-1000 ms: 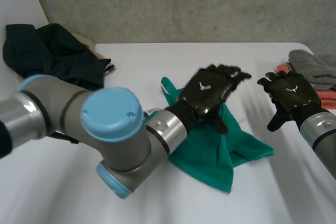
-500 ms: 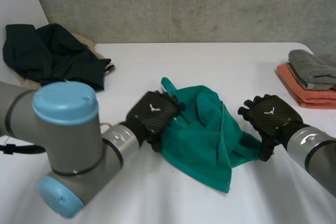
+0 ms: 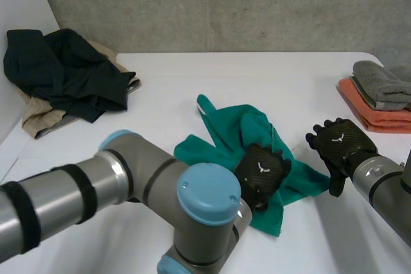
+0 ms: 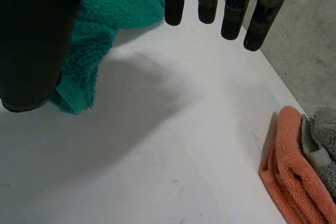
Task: Fold the laundry.
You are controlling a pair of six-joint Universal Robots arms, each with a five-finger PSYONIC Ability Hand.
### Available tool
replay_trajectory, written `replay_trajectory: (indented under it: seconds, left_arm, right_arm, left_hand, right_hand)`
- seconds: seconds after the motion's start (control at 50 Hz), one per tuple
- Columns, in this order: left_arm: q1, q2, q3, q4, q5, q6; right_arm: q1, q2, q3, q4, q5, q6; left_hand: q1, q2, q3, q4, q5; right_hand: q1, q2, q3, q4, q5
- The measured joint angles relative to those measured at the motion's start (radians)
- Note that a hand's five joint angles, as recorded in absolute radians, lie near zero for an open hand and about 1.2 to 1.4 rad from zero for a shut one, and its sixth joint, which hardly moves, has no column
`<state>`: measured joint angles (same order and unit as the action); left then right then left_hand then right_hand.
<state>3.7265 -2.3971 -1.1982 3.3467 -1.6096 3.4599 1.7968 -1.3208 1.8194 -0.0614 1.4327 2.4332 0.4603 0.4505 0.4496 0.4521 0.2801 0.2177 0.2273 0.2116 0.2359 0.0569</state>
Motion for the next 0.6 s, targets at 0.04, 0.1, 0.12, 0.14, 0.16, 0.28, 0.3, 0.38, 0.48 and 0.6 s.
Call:
replay_trajectory:
  seconds: [0.04, 0.1, 0.12, 0.14, 0.16, 0.28, 0.3, 0.38, 0.48, 0.6]
  left_arm:
    - [-0.003, -0.019, 0.008, 0.009, 0.001, 0.025]
    - [-0.003, -0.031, 0.009, 0.037, 0.000, 0.051]
    - [-0.002, -0.028, 0.006, 0.048, -0.001, 0.055]
    - [-0.002, -0.024, 0.003, 0.055, -0.003, 0.056]
    - [-0.001, -0.018, 0.000, 0.062, -0.004, 0.057]
    - [0.011, 0.123, -0.069, 0.086, -0.020, 0.057]
    - [0.016, 0.147, -0.080, 0.087, -0.021, 0.057]
    - [0.058, 0.292, -0.156, 0.084, -0.022, 0.059]
    - [0.134, 0.466, -0.260, 0.063, -0.020, 0.065]
    - [0.198, 0.595, -0.341, 0.019, -0.018, 0.079]
  right_arm:
    - [0.000, 0.000, 0.002, -0.002, 0.000, 0.001]
    - [0.000, 0.000, 0.004, -0.005, 0.000, 0.003]
    - [0.000, 0.000, 0.005, -0.007, -0.001, 0.005]
    - [0.000, 0.000, 0.004, -0.008, -0.002, 0.006]
    - [0.000, 0.000, 0.004, -0.008, -0.003, 0.007]
    - [-0.011, -0.002, -0.019, -0.001, -0.029, 0.020]
    - [-0.015, -0.003, -0.026, 0.003, -0.034, 0.024]
    - [-0.025, -0.005, -0.068, 0.032, -0.051, 0.060]
    - [-0.025, -0.004, -0.155, 0.106, -0.062, 0.181]
    - [-0.001, 0.036, -0.290, 0.237, -0.081, 0.389]
  left_hand:
    - [0.152, 0.142, 0.130, 0.131, 0.127]
    - [0.467, 0.473, 0.472, 0.454, 0.438]
    - [0.634, 0.647, 0.644, 0.639, 0.623]
    - [0.644, 0.685, 0.682, 0.688, 0.663]
    - [0.644, 0.685, 0.682, 0.688, 0.663]
    - [0.644, 0.735, 0.734, 0.743, 0.680]
    - [0.644, 0.735, 0.734, 0.743, 0.680]
    - [0.644, 0.736, 0.734, 0.744, 0.680]
    - [0.644, 0.739, 0.738, 0.744, 0.680]
    - [0.644, 0.740, 0.738, 0.744, 0.680]
  right_hand:
    - [0.000, 0.000, 0.000, 0.000, 0.000]
    - [0.000, 0.000, 0.000, 0.000, 0.000]
    - [0.000, 0.000, 0.000, 0.000, 0.000]
    - [0.000, 0.000, 0.000, 0.000, 0.000]
    - [0.000, 0.000, 0.000, 0.000, 0.000]
    - [0.000, 0.000, 0.000, 0.000, 0.000]
    - [0.000, 0.000, 0.000, 0.000, 0.000]
    - [0.000, 0.000, 0.000, 0.000, 0.000]
    - [0.000, 0.000, 0.000, 0.000, 0.000]
    - [0.000, -0.029, -0.003, -0.005, -0.005]
